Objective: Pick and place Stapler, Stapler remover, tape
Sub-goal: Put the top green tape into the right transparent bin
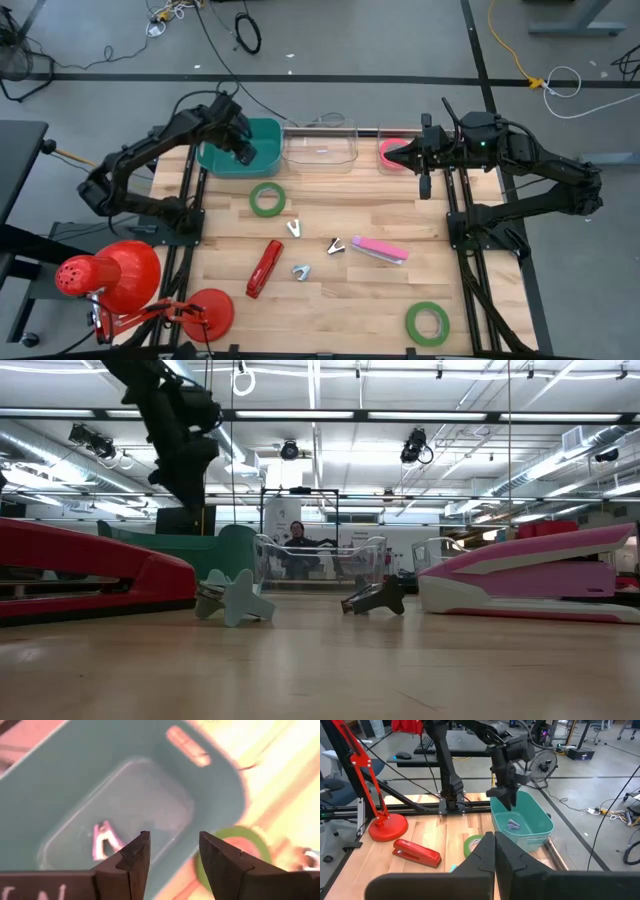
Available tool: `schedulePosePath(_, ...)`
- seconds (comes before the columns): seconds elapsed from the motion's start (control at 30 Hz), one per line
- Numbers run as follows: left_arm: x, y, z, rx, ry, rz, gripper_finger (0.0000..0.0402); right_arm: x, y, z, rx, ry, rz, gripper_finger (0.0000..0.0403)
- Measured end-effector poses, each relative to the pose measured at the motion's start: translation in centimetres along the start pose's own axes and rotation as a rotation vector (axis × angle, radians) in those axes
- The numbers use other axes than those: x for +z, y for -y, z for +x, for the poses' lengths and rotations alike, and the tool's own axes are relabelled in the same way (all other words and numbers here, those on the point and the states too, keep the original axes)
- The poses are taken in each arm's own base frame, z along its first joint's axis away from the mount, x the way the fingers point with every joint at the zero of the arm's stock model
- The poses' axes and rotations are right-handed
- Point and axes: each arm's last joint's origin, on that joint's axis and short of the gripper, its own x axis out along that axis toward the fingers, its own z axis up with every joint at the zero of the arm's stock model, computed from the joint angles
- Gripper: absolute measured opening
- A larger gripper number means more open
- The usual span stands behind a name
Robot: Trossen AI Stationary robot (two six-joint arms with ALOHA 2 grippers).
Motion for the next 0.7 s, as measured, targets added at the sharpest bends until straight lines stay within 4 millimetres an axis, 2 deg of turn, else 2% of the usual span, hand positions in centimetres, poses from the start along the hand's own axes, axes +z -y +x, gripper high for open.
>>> schedulePosePath(0.23,0.3,3.0,-1.6,-0.070,0.028,0.100,0.0174,0.0,0.0,0.0,-0.001,0.000,-0.002,0.0002)
schedulePosePath(0.37,0.2,5.5,-2.1,-0.188,0.040,0.237,0.0174,0.0,0.0,0.0,0.000,0.000,-0.002,0.0002)
schedulePosePath(0.7,-1.3,11.1,-3.0,-0.327,0.033,0.477,0.0174,0.0,0.0,0.0,0.000,0.001,-0.007,0.0002)
